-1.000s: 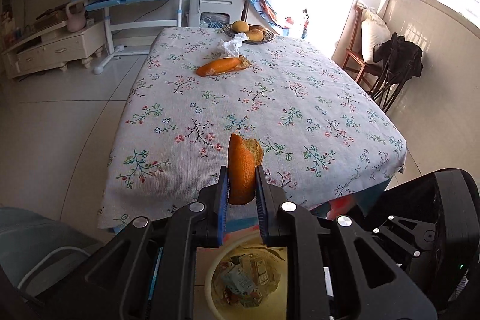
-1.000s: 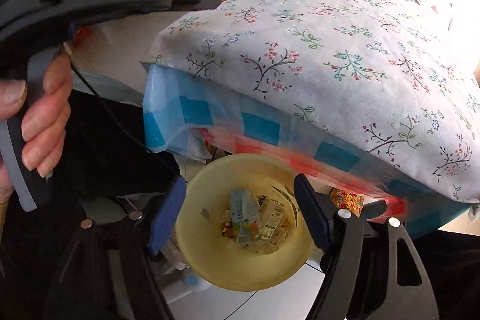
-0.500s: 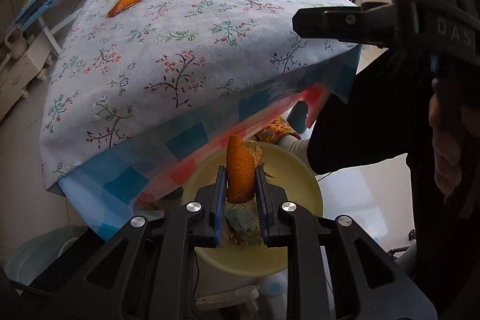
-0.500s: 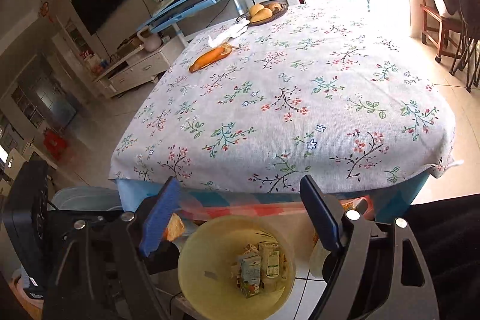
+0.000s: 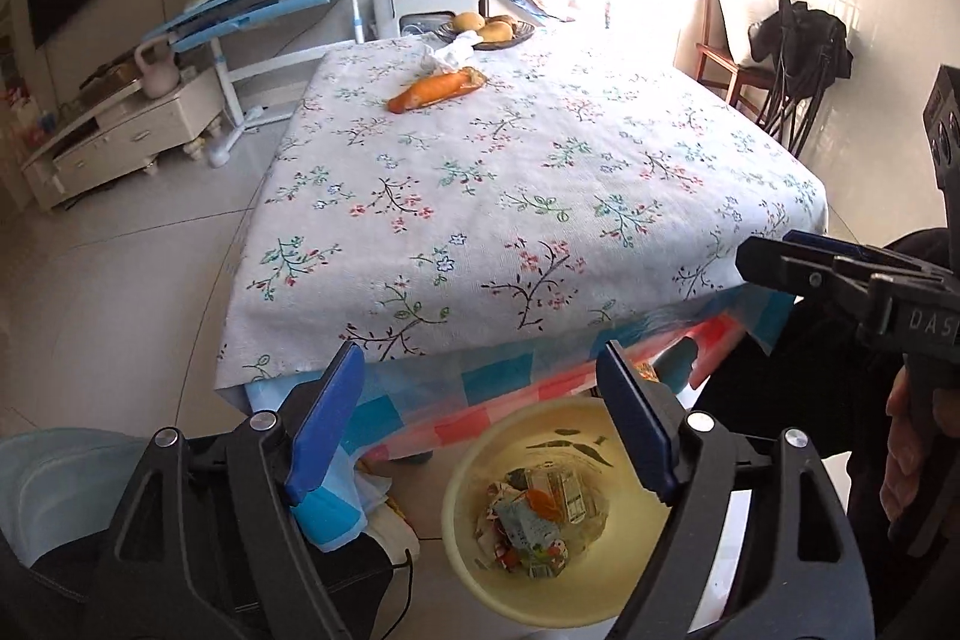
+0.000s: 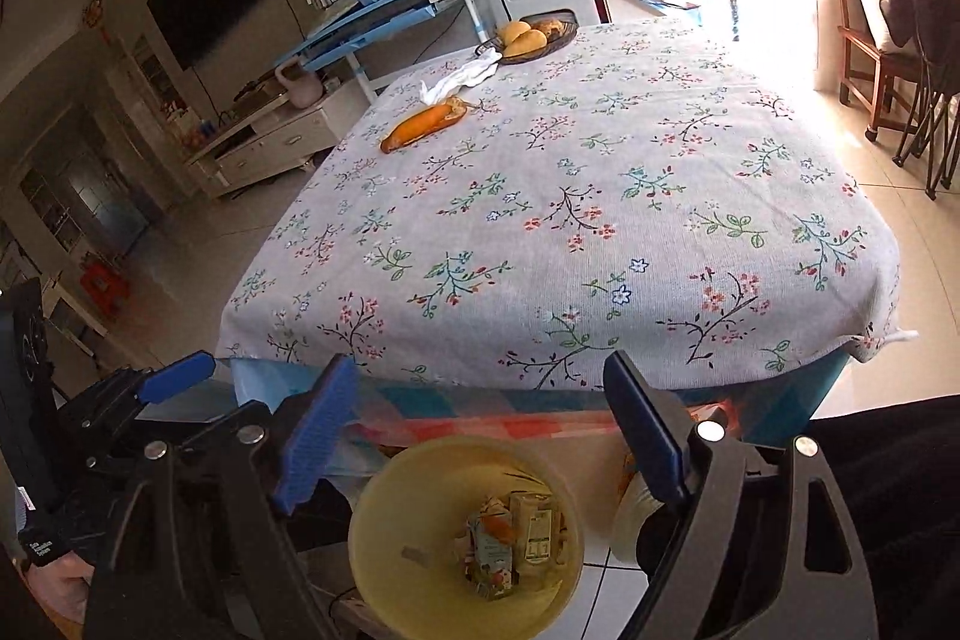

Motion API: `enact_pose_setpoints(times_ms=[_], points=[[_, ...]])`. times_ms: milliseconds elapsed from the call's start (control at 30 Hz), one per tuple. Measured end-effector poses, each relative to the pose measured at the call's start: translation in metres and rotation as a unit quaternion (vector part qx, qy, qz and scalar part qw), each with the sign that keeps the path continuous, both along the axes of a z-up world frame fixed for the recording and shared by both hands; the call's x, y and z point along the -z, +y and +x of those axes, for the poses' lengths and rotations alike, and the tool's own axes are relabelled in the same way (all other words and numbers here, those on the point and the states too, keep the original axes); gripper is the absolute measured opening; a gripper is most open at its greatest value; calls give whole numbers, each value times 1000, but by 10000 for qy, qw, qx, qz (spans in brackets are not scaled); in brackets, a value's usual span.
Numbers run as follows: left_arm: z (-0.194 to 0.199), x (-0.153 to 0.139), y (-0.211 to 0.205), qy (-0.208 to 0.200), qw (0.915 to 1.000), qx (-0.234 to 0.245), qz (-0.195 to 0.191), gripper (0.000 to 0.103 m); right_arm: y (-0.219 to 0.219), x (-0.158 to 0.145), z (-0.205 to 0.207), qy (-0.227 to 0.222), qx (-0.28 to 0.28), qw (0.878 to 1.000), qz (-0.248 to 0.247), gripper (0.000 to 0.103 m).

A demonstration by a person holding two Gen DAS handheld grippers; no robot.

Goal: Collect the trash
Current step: 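Move both open tools back to the white tissue and last peel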

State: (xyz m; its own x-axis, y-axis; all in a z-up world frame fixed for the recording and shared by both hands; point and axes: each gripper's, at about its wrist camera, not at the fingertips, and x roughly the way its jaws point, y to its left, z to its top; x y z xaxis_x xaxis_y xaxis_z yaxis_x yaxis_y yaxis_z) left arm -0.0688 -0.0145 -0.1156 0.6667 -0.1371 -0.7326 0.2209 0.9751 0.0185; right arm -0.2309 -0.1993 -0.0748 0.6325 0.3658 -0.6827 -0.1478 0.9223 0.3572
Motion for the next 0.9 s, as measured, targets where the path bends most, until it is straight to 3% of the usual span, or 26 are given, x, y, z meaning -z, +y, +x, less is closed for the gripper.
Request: enact_pose_setpoints(times_ms=[233, 700, 900], points=[[-2, -8, 9, -253, 9993, -288, -37, 81, 5, 1, -3, -44, -85, 9999, -142, 82], [-4, -9, 4, -400, 9988, -258, 108, 84, 16, 2, -2, -8, -207, 9996, -206, 83], [4, -14, 7, -343, 9986, -343, -211, 85, 19, 0, 5, 67, -313, 9995, -28, 84]])
